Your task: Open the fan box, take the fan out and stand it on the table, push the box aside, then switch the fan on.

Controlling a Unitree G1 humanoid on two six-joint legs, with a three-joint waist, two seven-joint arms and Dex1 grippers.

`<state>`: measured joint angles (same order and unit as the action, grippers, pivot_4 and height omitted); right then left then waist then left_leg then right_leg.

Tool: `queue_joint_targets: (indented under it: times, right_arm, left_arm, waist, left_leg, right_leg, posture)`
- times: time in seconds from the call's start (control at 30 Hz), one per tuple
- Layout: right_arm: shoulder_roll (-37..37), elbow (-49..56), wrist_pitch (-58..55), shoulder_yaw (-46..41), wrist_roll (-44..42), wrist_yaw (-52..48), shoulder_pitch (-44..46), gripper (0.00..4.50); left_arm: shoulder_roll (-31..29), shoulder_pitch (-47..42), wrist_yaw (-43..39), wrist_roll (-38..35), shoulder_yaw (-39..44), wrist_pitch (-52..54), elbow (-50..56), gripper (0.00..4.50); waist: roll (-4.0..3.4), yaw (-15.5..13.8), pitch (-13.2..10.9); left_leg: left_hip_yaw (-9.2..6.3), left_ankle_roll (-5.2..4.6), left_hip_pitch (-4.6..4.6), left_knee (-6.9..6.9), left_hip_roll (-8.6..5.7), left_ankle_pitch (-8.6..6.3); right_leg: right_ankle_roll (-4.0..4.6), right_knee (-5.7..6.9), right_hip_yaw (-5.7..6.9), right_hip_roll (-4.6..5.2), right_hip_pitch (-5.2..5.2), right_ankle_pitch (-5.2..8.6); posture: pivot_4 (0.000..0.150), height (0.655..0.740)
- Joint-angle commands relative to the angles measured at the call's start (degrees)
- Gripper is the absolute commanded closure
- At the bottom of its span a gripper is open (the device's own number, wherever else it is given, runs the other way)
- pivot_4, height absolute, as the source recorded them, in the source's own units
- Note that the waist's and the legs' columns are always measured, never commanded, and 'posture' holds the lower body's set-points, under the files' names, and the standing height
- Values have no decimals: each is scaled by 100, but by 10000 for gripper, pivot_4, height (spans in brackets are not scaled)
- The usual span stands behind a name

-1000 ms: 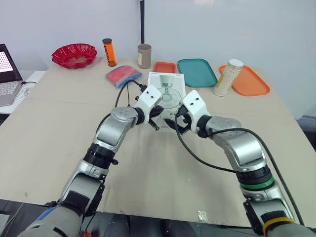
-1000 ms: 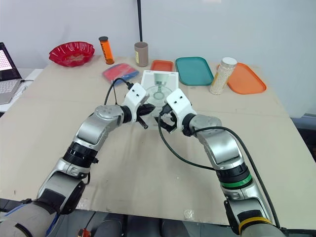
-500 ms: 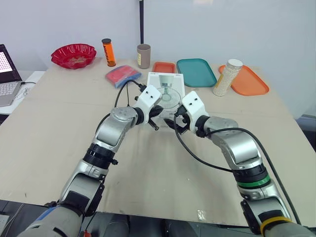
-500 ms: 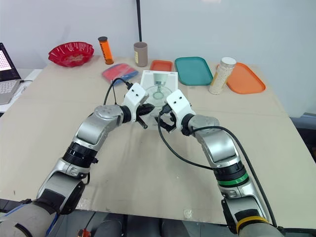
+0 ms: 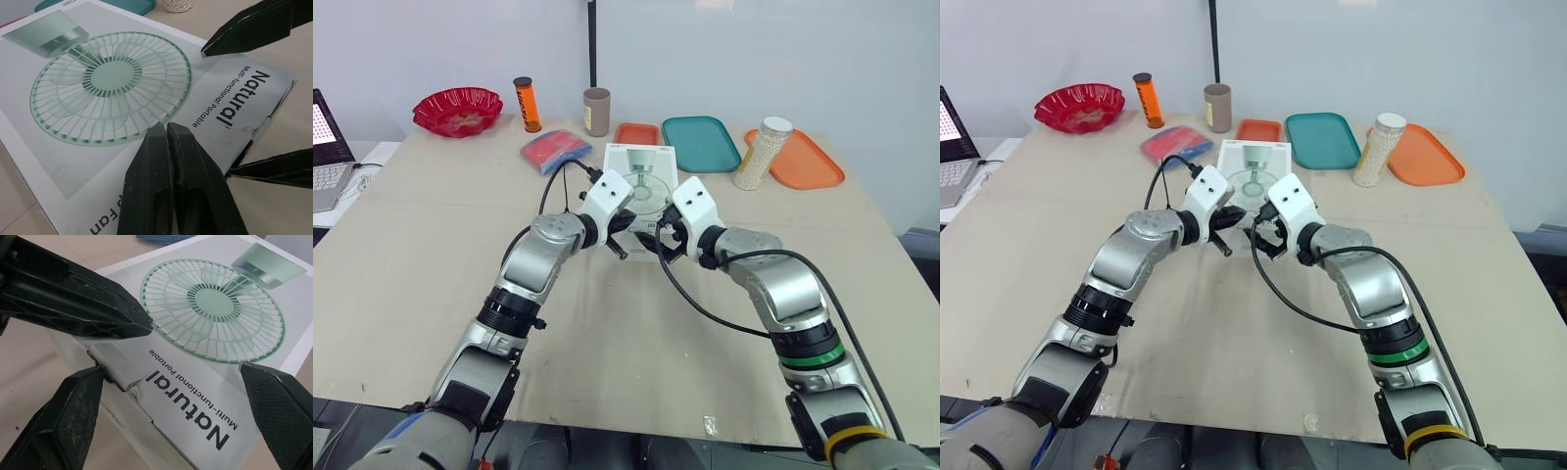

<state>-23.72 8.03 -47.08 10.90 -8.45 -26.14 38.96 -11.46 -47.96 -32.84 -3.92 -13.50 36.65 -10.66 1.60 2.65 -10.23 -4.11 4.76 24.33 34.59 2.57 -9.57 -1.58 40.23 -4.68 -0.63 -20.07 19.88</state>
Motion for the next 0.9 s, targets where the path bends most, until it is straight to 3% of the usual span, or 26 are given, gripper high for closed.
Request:
queue_joint_targets:
  times: [0.03, 0.47, 0.9]
  right_arm:
    - [-2, -1, 95, -349, 84, 189, 269, 0]
    - [67, -1, 85, -391, 88, 293, 272, 0]
    - [96, 11, 71, -372, 68, 332, 249, 0]
  left_arm:
    - [45, 158, -54, 29, -148, 157, -37, 43342]
    - [57, 105, 15, 50, -79, 132, -127, 43342]
    - [68, -99, 538, 381, 47, -301, -944, 43342]
  waist:
    - [0, 0, 0]
    - [0, 0, 0]
    - [0, 1, 0]
  left_leg:
    - [0, 0, 0, 0, 0, 0]
    - [0, 1, 0, -1, 0, 1]
    - [0, 1, -1, -1, 0, 1]
  right_leg:
    - [0, 0, 0, 0, 0, 0]
    - [0, 0, 0, 0, 0, 0]
    - [-1, 0, 0, 0, 0, -1]
  posture:
    - [1500, 7400]
    - [1500, 7400]
    - [1500, 7400]
